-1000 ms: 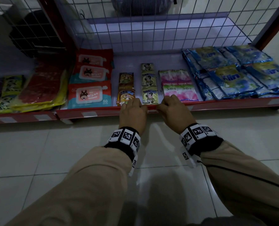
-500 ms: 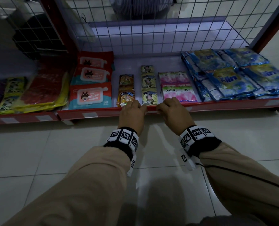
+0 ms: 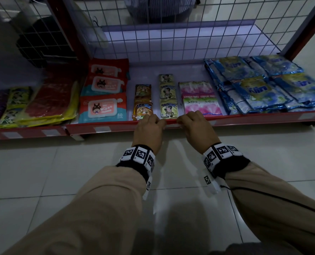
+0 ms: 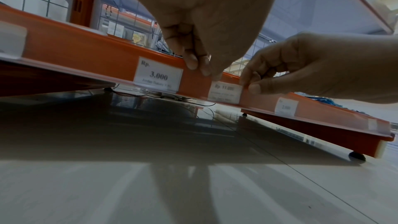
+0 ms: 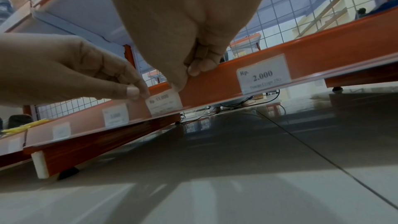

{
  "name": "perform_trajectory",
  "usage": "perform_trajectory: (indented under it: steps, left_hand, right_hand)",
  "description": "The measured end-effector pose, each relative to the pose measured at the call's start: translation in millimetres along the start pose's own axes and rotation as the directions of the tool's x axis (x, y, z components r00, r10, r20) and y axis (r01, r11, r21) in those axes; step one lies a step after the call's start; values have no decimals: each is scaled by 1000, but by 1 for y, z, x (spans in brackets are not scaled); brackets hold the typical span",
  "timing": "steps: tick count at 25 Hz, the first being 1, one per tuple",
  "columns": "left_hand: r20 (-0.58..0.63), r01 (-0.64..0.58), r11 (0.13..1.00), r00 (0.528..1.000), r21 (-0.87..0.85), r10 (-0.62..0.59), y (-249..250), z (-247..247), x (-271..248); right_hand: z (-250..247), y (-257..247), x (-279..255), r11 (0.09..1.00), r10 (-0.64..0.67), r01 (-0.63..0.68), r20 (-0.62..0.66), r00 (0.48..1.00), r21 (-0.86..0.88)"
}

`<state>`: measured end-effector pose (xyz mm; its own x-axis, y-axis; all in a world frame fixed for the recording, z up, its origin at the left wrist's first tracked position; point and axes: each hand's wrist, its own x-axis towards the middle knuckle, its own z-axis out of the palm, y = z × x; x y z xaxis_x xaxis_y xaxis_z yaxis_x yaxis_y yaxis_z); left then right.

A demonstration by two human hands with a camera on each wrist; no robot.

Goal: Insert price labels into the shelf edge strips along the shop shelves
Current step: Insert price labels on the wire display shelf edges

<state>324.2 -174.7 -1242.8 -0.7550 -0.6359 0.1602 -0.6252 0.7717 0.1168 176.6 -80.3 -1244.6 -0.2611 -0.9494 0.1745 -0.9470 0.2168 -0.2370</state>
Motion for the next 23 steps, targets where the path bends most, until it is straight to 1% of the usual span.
perform_trajectory:
  steps: [3,6,10,11,14,18,21,23]
  left_hand:
    - [13,7,1000,1000,-6,-7,0,1,0]
    - [18,-11,1000,1000,-27,12,-1,0,-2]
    - [-43,-21,996,999,-83,17,-3,-4,-6]
    - [-43,-32,996,999,-81,28,-3,-6,-7]
    - [-6,-48,999,999,-3,48,-1,-10,-10]
    - [55,-58,988,997,140,50,2,-19,-17]
    - [87,-63,986,995,154,50,9,-34,-15]
    - [87,-82,984,994,155,69,18,-51,-9]
  right_hand:
    - [1,1,-1,1000,-23,23,4,1000,-19]
    - [2,2,-2,999,-33,32,-14,999,-15]
    - [3,1,-10,997,-69,67,-86,994,-29]
    - [3,2,-13,996,-83,80,-105,991,-35]
    - [2,2,-19,995,-100,97,-117,988,-35]
    - [-6,0,-25,995,-93,91,-77,993,-34]
    - [-23,4,-25,999,-45,46,-55,997,2]
    - [-41,11,-22,999,-7,10,-73,997,37]
